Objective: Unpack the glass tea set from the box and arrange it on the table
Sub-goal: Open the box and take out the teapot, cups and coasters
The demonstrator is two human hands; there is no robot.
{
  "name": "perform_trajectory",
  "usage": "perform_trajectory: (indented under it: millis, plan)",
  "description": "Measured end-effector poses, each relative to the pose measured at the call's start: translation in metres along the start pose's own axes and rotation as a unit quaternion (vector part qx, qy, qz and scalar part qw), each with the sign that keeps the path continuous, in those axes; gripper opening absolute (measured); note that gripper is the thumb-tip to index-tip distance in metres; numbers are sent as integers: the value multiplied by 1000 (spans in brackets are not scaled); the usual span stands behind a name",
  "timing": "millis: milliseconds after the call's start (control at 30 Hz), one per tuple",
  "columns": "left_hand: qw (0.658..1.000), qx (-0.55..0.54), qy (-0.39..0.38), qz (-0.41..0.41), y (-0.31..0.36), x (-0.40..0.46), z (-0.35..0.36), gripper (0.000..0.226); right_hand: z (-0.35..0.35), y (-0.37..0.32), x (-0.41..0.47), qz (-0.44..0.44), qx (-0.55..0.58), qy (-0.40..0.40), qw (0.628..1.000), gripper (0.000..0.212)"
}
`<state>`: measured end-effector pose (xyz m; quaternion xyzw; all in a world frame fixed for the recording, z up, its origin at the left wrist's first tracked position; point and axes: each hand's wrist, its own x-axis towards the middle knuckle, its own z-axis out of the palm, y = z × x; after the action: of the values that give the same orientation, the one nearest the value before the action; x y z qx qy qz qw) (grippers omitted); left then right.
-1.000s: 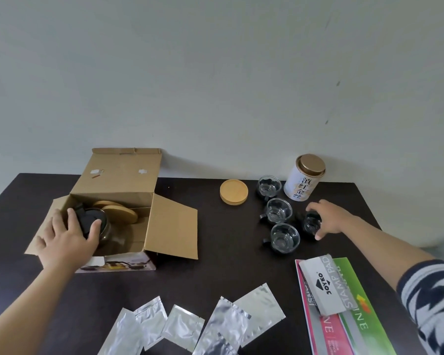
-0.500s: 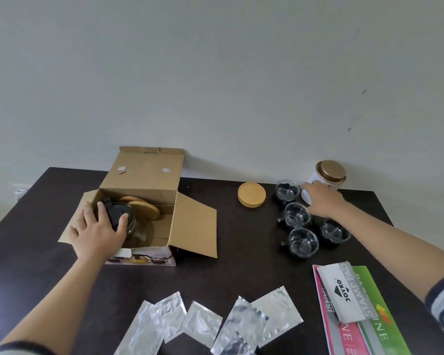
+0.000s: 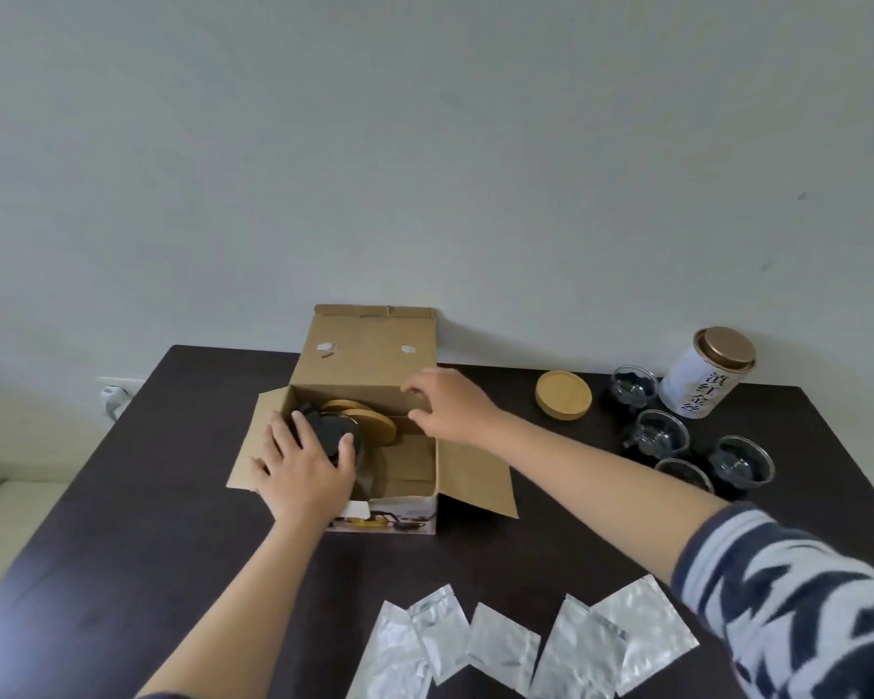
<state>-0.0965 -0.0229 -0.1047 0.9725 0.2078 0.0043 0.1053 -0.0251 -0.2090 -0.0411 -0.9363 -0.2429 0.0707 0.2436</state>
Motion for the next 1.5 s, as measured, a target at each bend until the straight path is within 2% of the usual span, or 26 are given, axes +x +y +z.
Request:
perform_trajectory:
  millis: [233, 467, 633, 767, 933, 1167, 1367, 1500]
  plan:
    - [1000, 2, -6, 24, -4, 2, 1, 81, 58, -24, 44, 41, -51, -47, 997, 28]
    - [999, -4, -10, 35, -5, 4, 2, 80, 80, -23, 56, 60, -55, -5, 997, 27]
    - [999, -1, -5, 37, -5, 5, 5, 80, 81, -22, 58, 50, -70, -6, 996, 17]
    - [999, -9, -3, 38, -5, 6, 6, 80, 82, -21, 58, 60, -33, -7, 998, 19]
    - [999, -9, -3, 38, -5, 6, 6, 79, 72, -19, 57, 49, -15, 1, 999, 22]
    - [999, -4, -2, 34, -4, 6, 7, 79, 32, -19, 42, -32, -19, 51, 998, 27]
    - [1000, 1, 2, 27, -3, 6, 6, 78, -12, -8, 11, -26, 46, 80, 995, 30]
    - [1000, 6, 7, 24, -2, 5, 6, 77, -40, 14, -25, 3, 45, 126, 991, 27]
